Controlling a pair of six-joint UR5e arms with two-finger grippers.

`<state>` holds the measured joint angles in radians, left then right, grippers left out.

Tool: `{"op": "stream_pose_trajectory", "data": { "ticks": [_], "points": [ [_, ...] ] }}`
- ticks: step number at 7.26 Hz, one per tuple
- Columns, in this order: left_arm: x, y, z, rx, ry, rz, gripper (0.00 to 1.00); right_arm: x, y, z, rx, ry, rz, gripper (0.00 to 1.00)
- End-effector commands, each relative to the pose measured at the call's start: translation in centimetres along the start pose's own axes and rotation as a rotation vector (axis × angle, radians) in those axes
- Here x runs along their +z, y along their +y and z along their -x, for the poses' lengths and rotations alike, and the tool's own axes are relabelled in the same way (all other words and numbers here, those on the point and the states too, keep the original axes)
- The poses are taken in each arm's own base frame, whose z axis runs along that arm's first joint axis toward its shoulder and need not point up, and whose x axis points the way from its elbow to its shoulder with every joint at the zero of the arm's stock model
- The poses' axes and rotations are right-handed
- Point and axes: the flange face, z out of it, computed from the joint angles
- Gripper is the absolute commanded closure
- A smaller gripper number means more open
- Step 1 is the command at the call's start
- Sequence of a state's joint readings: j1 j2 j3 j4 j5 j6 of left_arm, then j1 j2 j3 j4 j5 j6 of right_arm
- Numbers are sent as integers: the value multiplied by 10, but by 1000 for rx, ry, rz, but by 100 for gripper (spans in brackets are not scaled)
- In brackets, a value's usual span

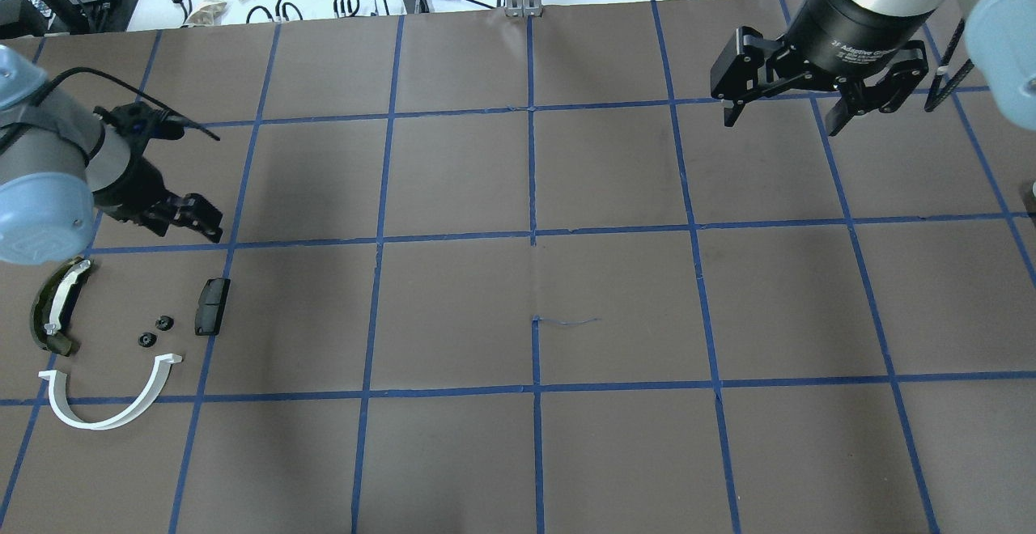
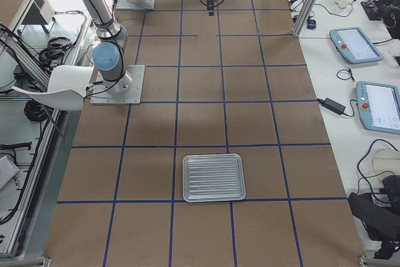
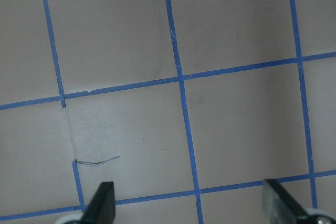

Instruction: Place bearing gear from tray to pile

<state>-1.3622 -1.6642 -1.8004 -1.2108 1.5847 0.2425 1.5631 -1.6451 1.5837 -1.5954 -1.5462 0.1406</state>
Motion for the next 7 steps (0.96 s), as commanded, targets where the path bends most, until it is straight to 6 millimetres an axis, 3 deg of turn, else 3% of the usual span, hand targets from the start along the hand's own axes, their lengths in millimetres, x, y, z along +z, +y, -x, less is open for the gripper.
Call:
{"op": "stream_pose_trajectory", "data": {
  "ticks": [1,2,4,5,6,7],
  "points": [
    [-94,14,-84,-84,3,12,4,-1,0,0,1,0,-1,0],
    [-129,19,-103,-55,2,-15,0,0,0,0,1,0,0,0],
    [-173,39,-127,-6,21,7,0,-1,0,0,-1,0,-1,0],
    [-182,44,-125,-11,18,7,0,1,0,0,-4,2,0,0],
    [-170,47,-121,-18,11,38,0,0,-1,-1,-24,9,-4,0],
    [-175,42,-109,-46,14,27,0,-1,-5,0,-72,8,-31,0]
  ]
}}
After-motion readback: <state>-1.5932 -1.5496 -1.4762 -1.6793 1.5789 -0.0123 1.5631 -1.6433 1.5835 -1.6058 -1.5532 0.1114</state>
